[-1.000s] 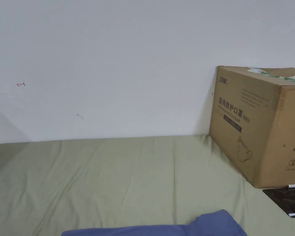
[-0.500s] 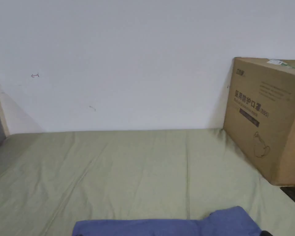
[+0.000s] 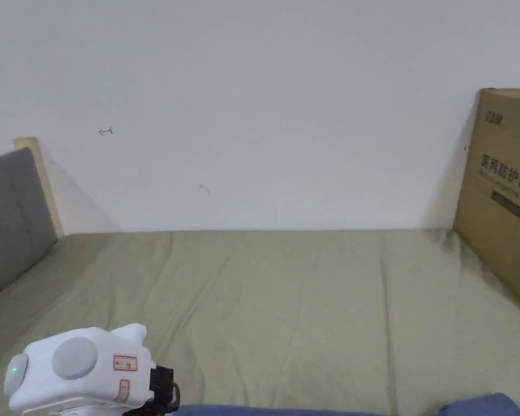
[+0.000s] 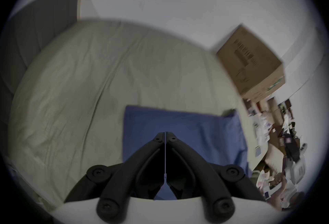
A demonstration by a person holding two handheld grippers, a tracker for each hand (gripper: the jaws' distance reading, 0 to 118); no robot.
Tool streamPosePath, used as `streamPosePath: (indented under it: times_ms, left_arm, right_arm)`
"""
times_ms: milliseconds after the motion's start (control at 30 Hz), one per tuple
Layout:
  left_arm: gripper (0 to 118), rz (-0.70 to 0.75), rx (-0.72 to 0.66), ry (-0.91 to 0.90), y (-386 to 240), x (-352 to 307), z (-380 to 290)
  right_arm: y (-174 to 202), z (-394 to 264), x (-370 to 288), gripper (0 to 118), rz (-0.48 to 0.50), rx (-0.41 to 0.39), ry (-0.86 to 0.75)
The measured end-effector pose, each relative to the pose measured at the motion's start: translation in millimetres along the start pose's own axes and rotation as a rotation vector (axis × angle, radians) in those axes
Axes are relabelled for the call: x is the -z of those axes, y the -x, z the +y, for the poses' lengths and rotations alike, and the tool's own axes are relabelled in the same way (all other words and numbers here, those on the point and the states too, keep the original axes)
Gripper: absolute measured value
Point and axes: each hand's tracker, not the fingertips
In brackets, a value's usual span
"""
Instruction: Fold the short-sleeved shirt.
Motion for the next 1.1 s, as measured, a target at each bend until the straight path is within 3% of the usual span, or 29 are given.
streamPosePath:
  times_ms: [33, 67, 100, 133, 167, 367, 400, 433, 500, 567, 667, 700, 800, 867, 933, 1000, 1033, 1100]
  left_arm:
    - [0, 0.038, -0.01, 0.001, 9, 17, 11]
    - [8, 0.062, 0.005, 0.013, 15, 34, 20]
    - [34, 0.061, 0.003, 0.008, 21, 49, 29]
    - [80, 0.092, 0.007, 0.007, 24, 61, 26]
    - [89, 0.115, 0.024, 0.018, 28, 78, 29]
    - [89, 0.203, 0.124, 0.124, 41, 151, 24]
    - [94, 0.224, 0.127, 0.146, 41, 161, 21]
    - [109, 0.223, 0.131, 0.142, 42, 171, 17]
    - [114, 0.152, 0.151, 0.078, 39, 175, 10]
    - [116, 0.252, 0.189, 0.066, 26, 179, -1]
    - [111, 0.258, 0.179, 0.049, 8, 169, -7]
    - [101, 0.271, 0.208, 0.01, 1, 159, -11]
    - [3, 0.235, 0.314, -0.075, -17, 136, -26]
    - [3, 0.015, 0.21, -0.031, -10, 125, -29]
    - [3, 0.032, 0.141, -0.089, -8, 111, -30]
    - [3, 0.073, 0.16, -0.195, -6, 90, -29]
    - [3, 0.057, 0.174, -0.225, -4, 80, -27]
    - [3, 0.056, 0.197, -0.233, -12, 61, -28]
  right_arm:
    - [-1, -2, 4, 2, -0.003, 0.008, 0.022]
    - [-3, -5, 9, 2, -0.011, 0.012, 0.043]
    - [-5, -7, 13, 2, -0.018, 0.014, 0.059]
    - [-7, -10, 18, 2, -0.024, 0.012, 0.077]
    - [-9, -13, 23, 2, -0.029, 0.009, 0.099]
    - [-19, -24, 44, 2, -0.04, -0.011, 0.17]
    - [-21, -25, 45, 2, -0.041, -0.01, 0.178]
    - [-21, -25, 45, 2, -0.044, -0.01, 0.186]
    - [-24, -28, 47, 2, -0.053, -0.011, 0.198]
    - [-30, -31, 48, 2, -0.071, -0.013, 0.211]
    - [-40, -32, 51, 2, -0.085, -0.001, 0.225]
    - [-45, -31, 53, 2, -0.084, 0.01, 0.23]
    - [-62, -20, 70, 2, -0.092, 0.004, 0.252]
    - [-82, -4, 93, 2, -0.072, 0.009, 0.294]
    - [-103, 12, 122, 2, -0.06, 0.006, 0.313]
    - [-123, 29, 161, 3, -0.12, 0.008, 0.405]
    - [-134, 36, 184, 29, -0.168, 0.026, 0.453]
    - [-157, 42, 229, 111, -0.226, 0.084, 0.588]
